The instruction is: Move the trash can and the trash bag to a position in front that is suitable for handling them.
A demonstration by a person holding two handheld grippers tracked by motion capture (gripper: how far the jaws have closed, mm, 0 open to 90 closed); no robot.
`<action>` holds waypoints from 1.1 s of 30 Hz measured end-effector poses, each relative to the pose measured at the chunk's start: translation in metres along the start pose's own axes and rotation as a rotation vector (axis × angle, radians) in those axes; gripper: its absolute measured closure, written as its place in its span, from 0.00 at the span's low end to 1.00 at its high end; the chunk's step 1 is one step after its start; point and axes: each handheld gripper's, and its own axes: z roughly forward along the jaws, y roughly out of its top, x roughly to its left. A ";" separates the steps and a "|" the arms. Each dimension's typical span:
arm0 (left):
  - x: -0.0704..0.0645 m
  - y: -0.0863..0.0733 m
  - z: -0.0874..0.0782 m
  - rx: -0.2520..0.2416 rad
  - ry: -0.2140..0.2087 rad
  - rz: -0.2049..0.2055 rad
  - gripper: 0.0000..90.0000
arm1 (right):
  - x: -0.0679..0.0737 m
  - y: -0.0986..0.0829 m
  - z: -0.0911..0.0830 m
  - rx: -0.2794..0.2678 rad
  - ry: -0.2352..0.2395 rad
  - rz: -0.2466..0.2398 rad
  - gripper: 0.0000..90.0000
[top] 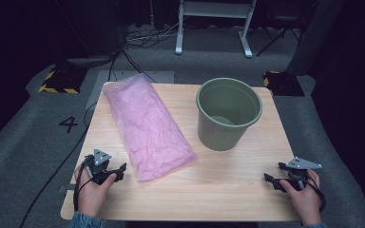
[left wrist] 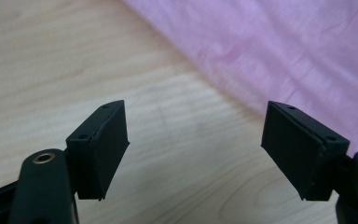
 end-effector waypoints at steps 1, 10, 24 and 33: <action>-0.005 0.004 -0.001 -0.007 -0.007 0.007 0.24 | 0.000 0.001 -0.001 0.003 0.009 0.001 0.28; -0.032 0.039 -0.005 -0.045 -0.114 0.084 0.29 | 0.007 0.024 -0.011 -0.031 0.095 0.011 0.28; -0.070 0.130 0.005 -0.123 -0.254 0.175 0.26 | 0.011 0.104 -0.047 -0.082 0.062 -0.002 0.31; -0.091 0.181 0.019 -0.124 -0.279 0.209 0.28 | 0.007 0.153 -0.056 -0.174 0.004 -0.030 0.29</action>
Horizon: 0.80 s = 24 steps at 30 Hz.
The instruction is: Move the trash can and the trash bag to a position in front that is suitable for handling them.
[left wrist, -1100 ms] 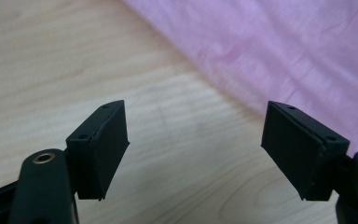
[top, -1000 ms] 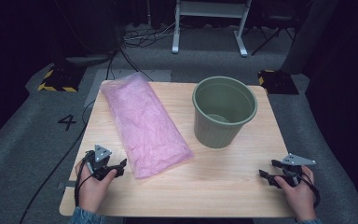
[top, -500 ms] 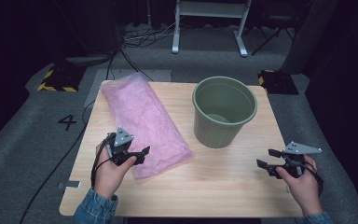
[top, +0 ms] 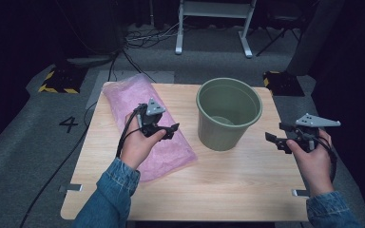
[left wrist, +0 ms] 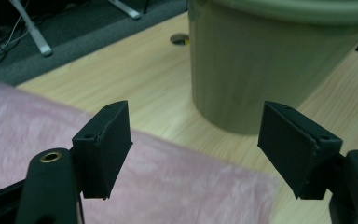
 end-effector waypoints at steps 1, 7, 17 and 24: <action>-0.002 0.006 0.002 -0.014 -0.010 -0.005 0.28 | 0.000 0.000 0.000 0.000 0.000 0.000 0.29; -0.014 0.035 0.019 -0.063 -0.023 0.034 0.28 | 0.010 0.032 0.003 -0.018 0.011 -0.063 0.30; -0.021 0.052 0.059 -0.131 0.000 0.015 0.28 | -0.002 0.060 0.028 -0.062 -0.012 -0.036 0.26; -0.014 0.055 0.070 -0.112 0.059 0.022 0.29 | -0.019 0.060 0.065 0.001 -0.067 -0.006 0.25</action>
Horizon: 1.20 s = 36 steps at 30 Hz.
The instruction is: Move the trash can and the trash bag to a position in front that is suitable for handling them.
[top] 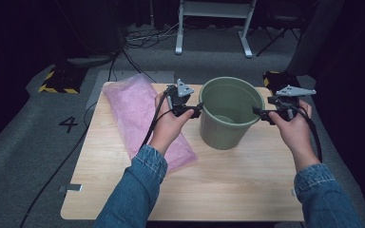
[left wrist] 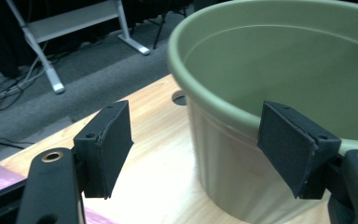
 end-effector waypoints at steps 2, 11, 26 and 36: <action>0.002 0.000 0.002 -0.010 -0.013 -0.017 0.29 | -0.005 -0.002 0.006 -0.004 0.024 0.051 0.25; -0.001 0.003 0.009 -0.051 -0.009 -0.034 0.31 | -0.008 -0.003 0.016 0.023 0.043 0.055 0.30; -0.028 0.010 0.027 -0.011 -0.096 0.011 0.35 | -0.010 -0.003 0.008 0.048 0.087 0.063 0.31; -0.031 0.011 0.016 0.026 -0.139 0.041 0.43 | -0.007 -0.008 -0.005 0.088 0.132 0.057 0.30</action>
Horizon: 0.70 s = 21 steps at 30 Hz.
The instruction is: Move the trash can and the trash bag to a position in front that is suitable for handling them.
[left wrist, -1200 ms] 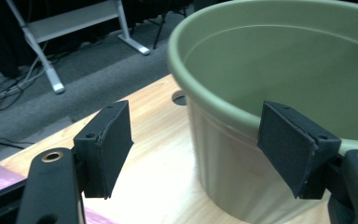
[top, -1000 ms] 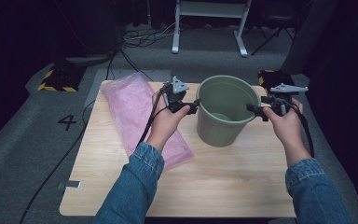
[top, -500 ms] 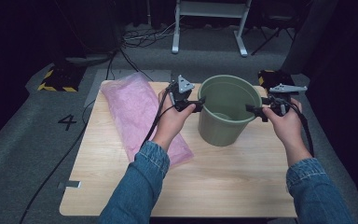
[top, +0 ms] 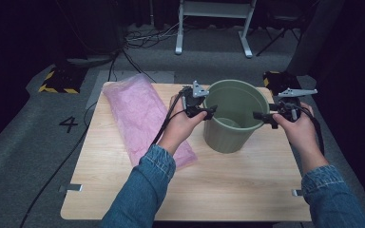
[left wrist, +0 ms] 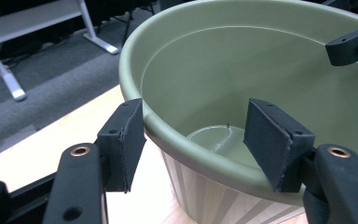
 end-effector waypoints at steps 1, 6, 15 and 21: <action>-0.001 -0.001 -0.002 0.003 -0.005 0.007 0.43 | 0.003 -0.001 -0.002 0.006 0.000 0.003 0.30; -0.014 -0.007 -0.019 0.013 -0.019 0.033 0.43 | 0.018 -0.010 -0.014 0.053 0.035 0.004 0.31; -0.039 -0.032 -0.055 0.036 -0.060 0.053 0.41 | 0.057 -0.032 -0.044 0.130 0.110 -0.038 0.34; -0.053 -0.045 -0.090 -0.059 -0.043 0.078 0.32 | 0.081 -0.050 -0.072 0.055 0.133 -0.113 0.32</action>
